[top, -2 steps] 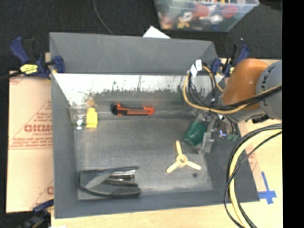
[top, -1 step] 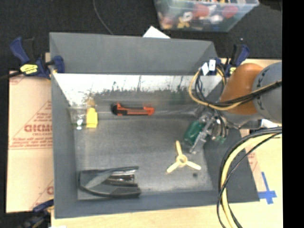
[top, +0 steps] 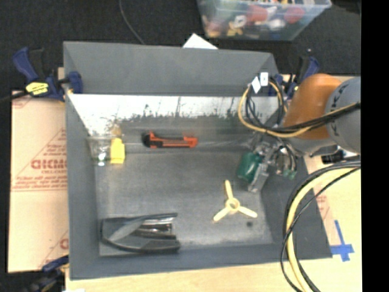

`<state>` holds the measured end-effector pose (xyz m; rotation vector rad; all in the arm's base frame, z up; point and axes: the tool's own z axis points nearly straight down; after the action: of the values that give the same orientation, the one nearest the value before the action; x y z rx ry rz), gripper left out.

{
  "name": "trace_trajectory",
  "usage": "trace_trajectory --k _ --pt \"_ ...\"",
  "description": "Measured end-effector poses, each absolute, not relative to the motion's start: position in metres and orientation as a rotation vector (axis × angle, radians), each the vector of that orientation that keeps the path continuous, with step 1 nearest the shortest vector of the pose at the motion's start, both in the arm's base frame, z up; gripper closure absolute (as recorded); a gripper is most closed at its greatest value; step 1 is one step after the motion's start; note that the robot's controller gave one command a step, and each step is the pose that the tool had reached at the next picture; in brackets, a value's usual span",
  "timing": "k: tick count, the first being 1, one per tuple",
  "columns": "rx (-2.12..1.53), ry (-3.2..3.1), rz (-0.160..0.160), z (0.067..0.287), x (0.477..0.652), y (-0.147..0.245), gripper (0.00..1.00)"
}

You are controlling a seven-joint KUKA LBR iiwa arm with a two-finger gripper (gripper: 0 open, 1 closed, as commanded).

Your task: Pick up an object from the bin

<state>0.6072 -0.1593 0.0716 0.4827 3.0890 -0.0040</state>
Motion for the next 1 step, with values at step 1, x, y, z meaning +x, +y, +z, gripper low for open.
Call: trace_trajectory --k 1 --pt "0.482 3.089 -0.004 0.0718 0.6072 -0.1593 1.0"
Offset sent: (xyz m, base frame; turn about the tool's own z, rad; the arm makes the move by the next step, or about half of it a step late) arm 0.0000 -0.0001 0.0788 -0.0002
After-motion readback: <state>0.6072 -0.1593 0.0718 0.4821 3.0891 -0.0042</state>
